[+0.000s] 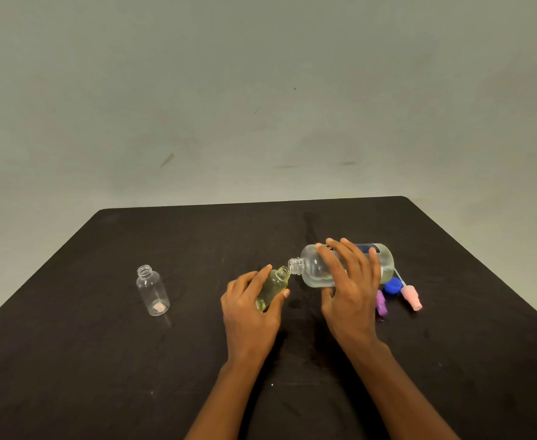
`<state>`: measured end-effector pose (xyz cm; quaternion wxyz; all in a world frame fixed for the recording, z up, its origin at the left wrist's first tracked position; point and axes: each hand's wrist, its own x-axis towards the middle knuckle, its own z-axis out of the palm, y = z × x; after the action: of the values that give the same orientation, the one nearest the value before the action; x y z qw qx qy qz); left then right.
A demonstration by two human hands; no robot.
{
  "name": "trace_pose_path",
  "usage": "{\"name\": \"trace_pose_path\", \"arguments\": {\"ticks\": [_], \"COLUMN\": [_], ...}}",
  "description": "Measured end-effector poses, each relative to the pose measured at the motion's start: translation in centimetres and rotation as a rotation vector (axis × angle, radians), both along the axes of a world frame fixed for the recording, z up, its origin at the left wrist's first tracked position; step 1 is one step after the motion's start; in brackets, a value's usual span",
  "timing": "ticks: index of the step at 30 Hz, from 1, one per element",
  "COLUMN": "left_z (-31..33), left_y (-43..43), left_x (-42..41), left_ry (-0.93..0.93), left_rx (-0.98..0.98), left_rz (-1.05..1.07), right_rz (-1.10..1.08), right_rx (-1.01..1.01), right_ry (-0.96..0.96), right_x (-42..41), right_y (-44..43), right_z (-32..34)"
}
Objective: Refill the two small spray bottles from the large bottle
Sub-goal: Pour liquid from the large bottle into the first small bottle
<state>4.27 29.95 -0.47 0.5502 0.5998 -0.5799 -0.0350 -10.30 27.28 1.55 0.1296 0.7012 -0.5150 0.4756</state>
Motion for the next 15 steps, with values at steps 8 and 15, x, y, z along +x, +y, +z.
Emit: {"name": "trace_pose_path", "arguments": {"ticks": [8,15], "left_z": [0.01,-0.08], "left_y": [0.01,-0.02], "left_x": [0.00,0.01], "left_ry": [-0.007,-0.006], "left_rx": [0.000,-0.001], "left_rz": [0.005,0.003], "right_rz": [-0.008,-0.011], "right_rx": [0.006,-0.015], "right_ry": [0.004,-0.008], "right_x": [0.02,0.05], "right_y": [0.00,0.00], "right_z": [-0.05,-0.02]}}
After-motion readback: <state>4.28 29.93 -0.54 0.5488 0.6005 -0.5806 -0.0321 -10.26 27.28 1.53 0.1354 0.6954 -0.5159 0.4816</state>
